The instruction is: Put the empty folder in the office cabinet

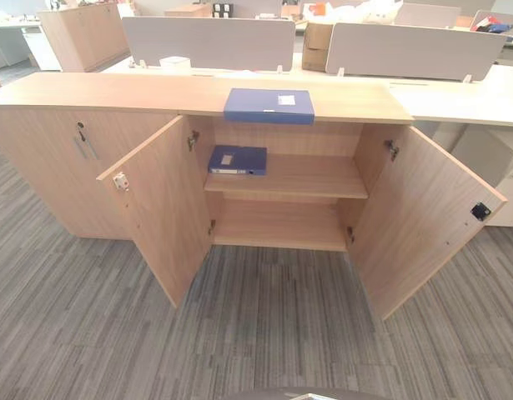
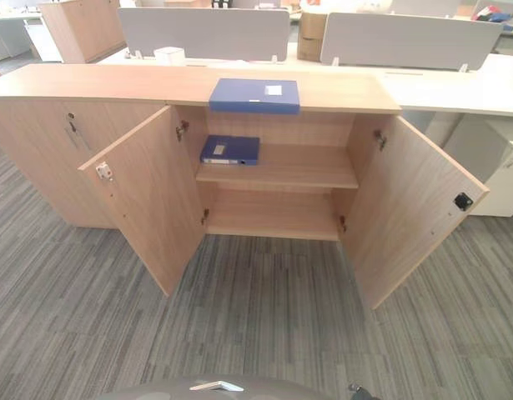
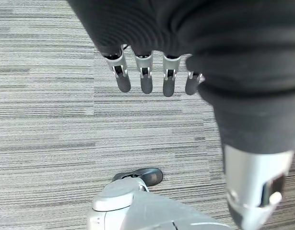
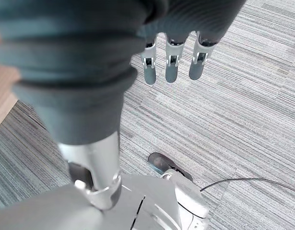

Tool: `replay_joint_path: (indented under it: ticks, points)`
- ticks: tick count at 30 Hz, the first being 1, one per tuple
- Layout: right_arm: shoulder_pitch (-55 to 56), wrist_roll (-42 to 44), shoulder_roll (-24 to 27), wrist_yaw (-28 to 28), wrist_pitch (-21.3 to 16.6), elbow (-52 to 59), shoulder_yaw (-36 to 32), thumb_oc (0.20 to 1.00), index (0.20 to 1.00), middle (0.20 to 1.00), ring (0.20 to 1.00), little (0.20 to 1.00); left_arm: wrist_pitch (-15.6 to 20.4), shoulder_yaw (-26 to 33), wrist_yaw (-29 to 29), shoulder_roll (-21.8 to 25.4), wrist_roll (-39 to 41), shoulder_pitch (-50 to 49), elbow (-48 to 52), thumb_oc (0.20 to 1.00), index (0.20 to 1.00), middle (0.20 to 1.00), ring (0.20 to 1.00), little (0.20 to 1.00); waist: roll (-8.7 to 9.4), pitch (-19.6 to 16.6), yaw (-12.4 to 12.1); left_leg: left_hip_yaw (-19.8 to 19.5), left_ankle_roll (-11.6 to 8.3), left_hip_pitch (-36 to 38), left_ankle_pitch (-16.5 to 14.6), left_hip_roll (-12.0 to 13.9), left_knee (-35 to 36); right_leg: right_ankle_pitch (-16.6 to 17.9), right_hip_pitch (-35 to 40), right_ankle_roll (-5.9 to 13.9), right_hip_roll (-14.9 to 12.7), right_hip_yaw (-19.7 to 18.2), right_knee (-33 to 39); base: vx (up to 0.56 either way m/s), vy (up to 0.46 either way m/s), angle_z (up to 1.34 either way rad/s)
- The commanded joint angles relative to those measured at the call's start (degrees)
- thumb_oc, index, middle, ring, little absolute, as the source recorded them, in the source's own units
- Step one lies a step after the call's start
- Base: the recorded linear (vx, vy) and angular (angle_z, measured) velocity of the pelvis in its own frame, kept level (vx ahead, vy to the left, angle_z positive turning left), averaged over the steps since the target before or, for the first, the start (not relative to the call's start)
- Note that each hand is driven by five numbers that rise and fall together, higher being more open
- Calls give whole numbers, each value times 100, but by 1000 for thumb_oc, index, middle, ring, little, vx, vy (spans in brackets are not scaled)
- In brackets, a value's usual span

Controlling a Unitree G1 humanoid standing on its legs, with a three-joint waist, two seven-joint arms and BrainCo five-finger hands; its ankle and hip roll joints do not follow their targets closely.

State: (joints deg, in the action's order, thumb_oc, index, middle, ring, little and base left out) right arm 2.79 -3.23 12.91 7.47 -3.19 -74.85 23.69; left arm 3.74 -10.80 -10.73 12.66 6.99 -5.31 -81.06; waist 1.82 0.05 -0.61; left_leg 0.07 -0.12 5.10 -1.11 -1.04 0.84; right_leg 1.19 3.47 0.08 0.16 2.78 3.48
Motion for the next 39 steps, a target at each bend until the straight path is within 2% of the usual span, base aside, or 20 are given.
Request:
replay_joint_path:
  ticks: [1,2,3,4,5,6,8,9,10,12,16,19,22,27,32,34,36,37,38,39]
  points:
    - [-447,182,50,139,0,-145,203,1000,1000,1000,1000,1000,31,109,8,2,251,401,-291,1000,1000,1000,1000,1000,21,464,-140,399,-273,-910,-110,135,-1503,-183,121,158,-128,67,-157,-82,-61,-2]
    - [-447,182,50,139,0,-145,203,1000,1000,1000,1000,1000,31,109,8,2,251,401,-291,1000,1000,1000,1000,1000,21,464,-140,399,-273,-910,-110,135,-1503,-183,121,158,-128,67,-157,-80,-110,-13]
    - [-494,226,86,150,-4,-62,193,1000,1000,1000,1000,1000,26,106,58,42,303,465,-263,1000,1000,1000,1000,1000,92,693,-210,296,-422,-1528,351,181,-2505,-219,118,53,-128,68,-262,-62,-150,3]
    - [-500,232,111,146,13,-101,173,1000,1000,1000,1000,1000,24,77,79,53,251,483,-307,1000,1000,1000,1000,1000,115,753,-210,365,-437,-1817,585,329,-2728,-265,147,2,-131,106,-280,-63,-151,10]
    - [-502,232,110,147,12,-102,170,1000,1000,1000,1000,1000,25,76,79,53,251,487,-309,1000,1000,1000,1000,1000,107,752,-205,352,-441,-1840,572,338,-2763,-268,142,-1,-119,114,-284,160,-60,23]
    - [-447,295,122,130,28,-137,118,1000,1000,1000,1000,1000,5,109,68,77,148,419,-401,1000,1000,1000,1000,1000,107,735,-289,677,-344,-2240,733,569,-2371,-349,273,-28,-98,122,-211,242,5,14]
    - [-440,329,135,133,31,-128,94,1000,1000,1000,1000,1000,2,127,60,86,134,371,-418,1000,1000,1000,1000,1000,89,730,-338,757,-319,-2220,780,625,-2000,-389,336,-12,-92,81,-190,246,58,-1]
    - [-427,371,171,127,18,-131,63,1000,1000,1000,1000,1000,16,140,55,91,107,293,-430,1000,1000,1000,1000,1000,-95,751,-427,756,-428,-2298,1333,797,-1083,-494,460,-4,25,38,-176,241,113,-10]
    - [-429,384,199,105,12,-147,49,1000,1000,1000,1000,1000,29,127,67,95,90,291,-419,1000,1000,1000,1000,1000,-140,805,-491,784,-474,-2474,1523,861,-669,-560,598,9,16,9,-140,324,139,-9]
    - [-420,464,254,82,-5,-162,-54,1000,1000,1000,1000,1000,56,128,93,127,54,305,-388,1000,1000,1000,1000,1000,-233,829,-526,991,-568,-2436,1688,976,216,-783,909,59,-42,-31,-147,287,107,0]
    - [-325,455,309,91,-29,-183,-148,1000,1000,1000,1000,1000,89,192,120,130,1,184,-325,1000,1000,1000,1000,1000,-446,613,-553,1088,-646,-2291,1846,1223,363,-1037,1286,129,19,-357,-135,288,140,-25]
    - [-316,418,313,93,-37,-189,-145,1000,1000,1000,1000,1000,95,216,134,142,-7,151,-323,1000,1000,1000,1000,1000,-485,524,-574,1019,-659,-2206,1857,1239,398,-1074,1376,143,22,-460,-105,181,97,-29]
    - [-354,278,302,91,-62,-113,-89,1000,1000,1000,1000,1000,156,229,204,258,-71,169,-318,1000,1000,1000,1000,1000,-422,311,-655,962,-684,-2116,1951,1219,203,-1260,1636,278,-254,-664,-59,408,258,-68]
    - [-554,317,223,80,-88,178,-50,1000,1000,1000,1000,1000,170,365,237,506,-115,240,-388,1000,1000,1000,1000,1000,-142,157,-722,985,-467,-2344,1540,966,-523,-1054,1524,591,-766,-737,-301,308,237,-37]
    - [-983,-306,253,84,-207,872,663,1000,1000,1000,1000,1000,196,299,278,663,-102,364,-239,1000,1000,1000,1000,1000,-45,255,-681,1199,-138,-2077,1123,617,-355,124,684,827,-915,-847,-1666,157,210,-5]
    - [-1134,-707,320,18,-228,1154,884,1000,1000,1000,1000,1000,208,221,322,691,-100,437,-101,1000,1000,1000,1000,1000,-141,416,-625,1340,-14,-1850,958,634,-271,695,156,870,-1080,-402,-2453,90,199,-27]
    - [-1131,-790,356,-23,-198,1253,884,1000,1000,1000,1000,1000,201,186,361,703,-103,482,-30,1000,1000,1000,1000,1000,-191,467,-480,1408,15,-1460,814,604,-69,658,-220,825,-1258,158,-2699,204,158,-38]
    - [-1099,-818,388,-49,-173,1306,869,1000,1000,1000,1000,1000,195,203,362,703,-34,524,-1,1000,1000,1000,1000,1000,-198,498,-390,1433,-14,-1202,687,606,39,372,-398,765,-1345,499,-2481,187,69,-22]
    - [-1099,-818,388,-49,-173,1306,869,1000,1000,1000,1000,1000,195,203,362,703,-34,524,-1,1000,1000,1000,1000,1000,-198,498,-390,1433,-14,-1202,687,606,39,372,-398,765,-1345,499,-2481,334,-98,-18]
    - [-1031,-869,416,-59,-136,1333,853,1000,1000,1000,1000,1000,208,166,366,675,-24,585,57,1000,1000,1000,1000,1000,-180,508,-239,1504,-153,-903,468,707,45,248,-654,830,-1644,1014,-1410,225,-120,-9]
